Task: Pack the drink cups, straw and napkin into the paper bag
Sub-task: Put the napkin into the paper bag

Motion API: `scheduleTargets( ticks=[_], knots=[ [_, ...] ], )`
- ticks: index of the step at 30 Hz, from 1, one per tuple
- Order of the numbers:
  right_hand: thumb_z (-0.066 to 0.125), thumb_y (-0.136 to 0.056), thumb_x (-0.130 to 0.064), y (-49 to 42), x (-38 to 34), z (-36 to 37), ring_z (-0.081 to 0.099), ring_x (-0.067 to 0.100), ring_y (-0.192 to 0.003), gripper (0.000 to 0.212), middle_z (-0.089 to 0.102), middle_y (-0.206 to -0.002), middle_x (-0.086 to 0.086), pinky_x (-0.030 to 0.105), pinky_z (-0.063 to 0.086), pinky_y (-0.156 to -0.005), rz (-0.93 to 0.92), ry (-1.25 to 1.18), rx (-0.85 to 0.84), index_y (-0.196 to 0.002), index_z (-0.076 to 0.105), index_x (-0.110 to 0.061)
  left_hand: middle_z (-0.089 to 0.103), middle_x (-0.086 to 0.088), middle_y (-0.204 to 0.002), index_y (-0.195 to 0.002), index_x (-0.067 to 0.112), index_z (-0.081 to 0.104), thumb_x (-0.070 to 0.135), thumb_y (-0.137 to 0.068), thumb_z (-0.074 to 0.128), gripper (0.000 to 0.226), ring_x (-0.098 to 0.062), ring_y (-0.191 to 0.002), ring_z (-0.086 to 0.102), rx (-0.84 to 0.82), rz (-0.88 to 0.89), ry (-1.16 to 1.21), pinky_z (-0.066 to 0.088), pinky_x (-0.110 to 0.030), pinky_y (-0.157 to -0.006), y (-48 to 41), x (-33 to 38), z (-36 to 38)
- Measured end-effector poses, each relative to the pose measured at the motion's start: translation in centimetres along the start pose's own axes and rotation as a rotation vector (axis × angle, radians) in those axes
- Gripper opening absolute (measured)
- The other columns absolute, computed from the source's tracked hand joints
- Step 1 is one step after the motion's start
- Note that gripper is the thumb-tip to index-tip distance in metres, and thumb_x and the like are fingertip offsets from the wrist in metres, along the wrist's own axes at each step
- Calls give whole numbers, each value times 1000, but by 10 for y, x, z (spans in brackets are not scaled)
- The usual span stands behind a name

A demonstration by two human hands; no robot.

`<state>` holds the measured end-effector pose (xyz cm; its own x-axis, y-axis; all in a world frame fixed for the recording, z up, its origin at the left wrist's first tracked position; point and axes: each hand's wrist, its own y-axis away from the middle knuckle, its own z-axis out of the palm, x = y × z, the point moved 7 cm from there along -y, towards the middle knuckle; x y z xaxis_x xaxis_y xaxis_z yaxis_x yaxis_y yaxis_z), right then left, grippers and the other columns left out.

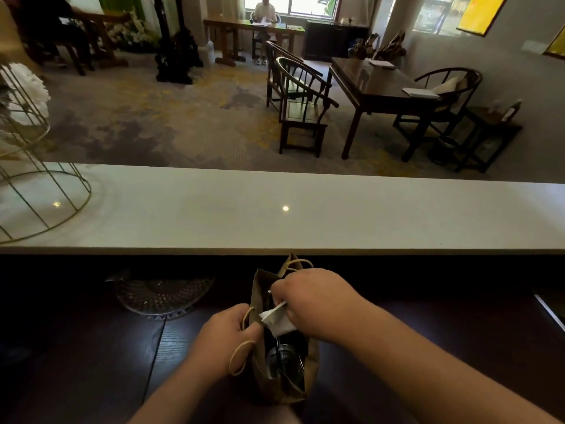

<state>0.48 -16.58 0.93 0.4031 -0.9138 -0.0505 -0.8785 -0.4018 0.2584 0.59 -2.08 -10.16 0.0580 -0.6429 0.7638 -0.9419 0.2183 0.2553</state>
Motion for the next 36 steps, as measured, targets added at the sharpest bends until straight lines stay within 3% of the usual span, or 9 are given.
scheduleTargets(
  ticks=[2, 8, 12, 18, 21, 26, 33, 36],
  knots=[
    [68, -87, -15, -12, -3, 12, 57, 22, -80, 19, 54, -85, -2, 35, 42, -60, 21, 42, -27, -95, 52, -22, 73, 4, -70, -79, 23, 64, 62, -73, 52, 41, -17, -69, 71, -3, 6, 9, 58, -47, -68, 0, 0, 1],
    [66, -92, -12, -45, 1, 50, 69, 29, -93, 20, 69, -103, 8, 42, 60, -73, 176, 49, -128, -112, 67, -13, 72, 5, -71, -80, 26, 64, 57, -74, 51, 34, -15, -68, 70, -10, 11, 21, 59, -48, -70, -1, 0, 2],
    [61, -98, -16, -57, 18, 75, 68, 30, -102, 21, 70, -114, 10, 40, 57, -79, 312, 25, -169, -118, 66, -11, 71, 7, -70, -80, 27, 63, 58, -72, 49, 35, -14, -68, 68, -5, 1, 21, 57, -43, -69, -1, 0, 2],
    [54, -101, -21, -68, 26, 119, 58, 31, -124, 35, 61, -135, 10, 40, 48, -100, 415, -114, -451, -134, 59, -11, 67, 9, -66, -77, 28, 61, 61, -71, 49, 35, -12, -65, 64, 1, 17, 17, 55, -40, -66, 0, 0, 3],
    [49, -105, -24, -71, 22, 130, 55, 30, -126, 35, 58, -130, 10, 37, 45, -105, 460, -207, -538, -137, 54, -12, 67, 7, -66, -76, 27, 60, 58, -72, 50, 33, -14, -65, 64, 2, 12, 12, 54, -40, -65, 0, -1, 3],
    [54, -103, -21, -78, 20, 132, 58, 31, -124, 32, 61, -135, 13, 41, 47, -107, 547, -395, -461, -133, 59, -11, 65, 7, -62, -74, 24, 60, 53, -75, 53, 29, -6, -56, 54, -3, 7, 39, 48, -35, -59, -1, -4, 5],
    [53, -103, -21, -76, 17, 139, 55, 32, -128, 38, 57, -139, 13, 43, 45, -110, 510, -394, -507, -141, 53, -13, 69, 6, -68, -78, 25, 62, 59, -72, 49, 37, -7, -59, 58, -7, 11, 18, 49, -36, -61, -1, 0, 3],
    [57, -100, -17, -72, 12, 126, 60, 30, -116, 34, 61, -112, 11, 42, 47, -106, 398, -338, -553, -134, 58, -12, 67, 6, -67, -77, 27, 61, 56, -75, 52, 31, -7, -59, 58, -14, 14, 6, 48, -35, -60, -1, 0, 3]
  ],
)
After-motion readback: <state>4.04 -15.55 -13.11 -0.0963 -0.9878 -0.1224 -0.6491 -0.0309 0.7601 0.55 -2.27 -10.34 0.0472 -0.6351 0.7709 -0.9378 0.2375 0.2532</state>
